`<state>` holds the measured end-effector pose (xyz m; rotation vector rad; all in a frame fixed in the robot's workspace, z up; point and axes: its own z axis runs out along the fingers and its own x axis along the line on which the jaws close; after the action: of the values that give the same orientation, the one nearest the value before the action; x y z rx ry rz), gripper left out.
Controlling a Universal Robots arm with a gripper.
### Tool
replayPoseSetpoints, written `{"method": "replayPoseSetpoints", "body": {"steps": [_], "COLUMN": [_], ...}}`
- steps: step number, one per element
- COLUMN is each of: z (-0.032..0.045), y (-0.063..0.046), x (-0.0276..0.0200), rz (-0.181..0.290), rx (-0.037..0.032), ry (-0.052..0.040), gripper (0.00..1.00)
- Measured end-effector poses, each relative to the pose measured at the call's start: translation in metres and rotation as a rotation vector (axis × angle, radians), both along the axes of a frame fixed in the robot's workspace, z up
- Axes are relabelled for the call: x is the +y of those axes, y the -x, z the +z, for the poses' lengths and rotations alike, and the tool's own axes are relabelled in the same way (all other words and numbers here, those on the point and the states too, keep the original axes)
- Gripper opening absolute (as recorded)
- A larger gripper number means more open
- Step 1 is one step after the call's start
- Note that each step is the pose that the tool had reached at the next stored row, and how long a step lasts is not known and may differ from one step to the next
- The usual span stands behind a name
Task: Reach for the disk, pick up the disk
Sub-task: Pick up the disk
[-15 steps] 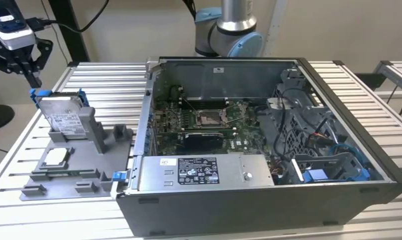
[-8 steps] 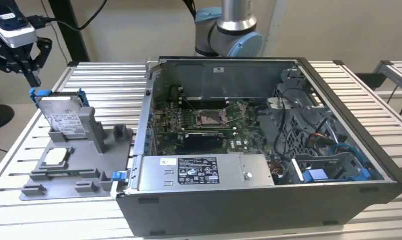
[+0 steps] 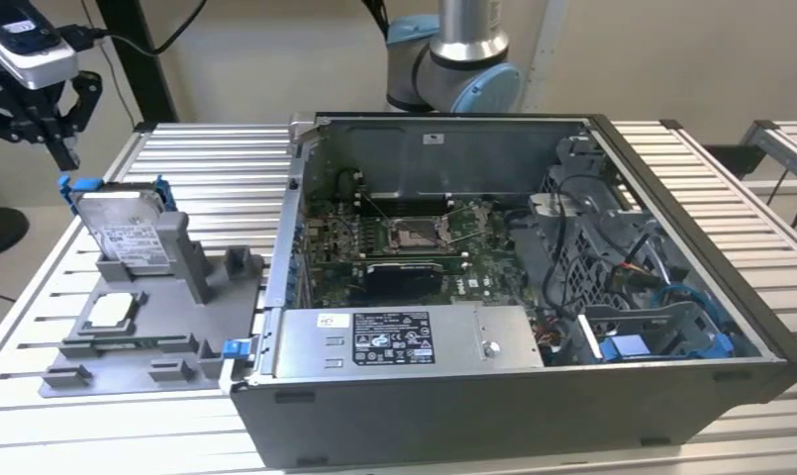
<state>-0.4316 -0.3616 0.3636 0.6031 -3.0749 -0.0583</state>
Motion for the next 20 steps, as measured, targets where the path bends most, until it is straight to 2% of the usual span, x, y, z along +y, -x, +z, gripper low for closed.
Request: {"method": "replayPoseSetpoints", "body": {"steps": [8, 20], "z": [0.0015, 0.0015], "y": [0.0000, 0.0000], "x": [0.0000, 0.0000], "rz": [0.091, 0.099], "rx": [0.0000, -0.0001], "ry": [0.0001, 0.0001], "gripper": [0.00, 0.00]}}
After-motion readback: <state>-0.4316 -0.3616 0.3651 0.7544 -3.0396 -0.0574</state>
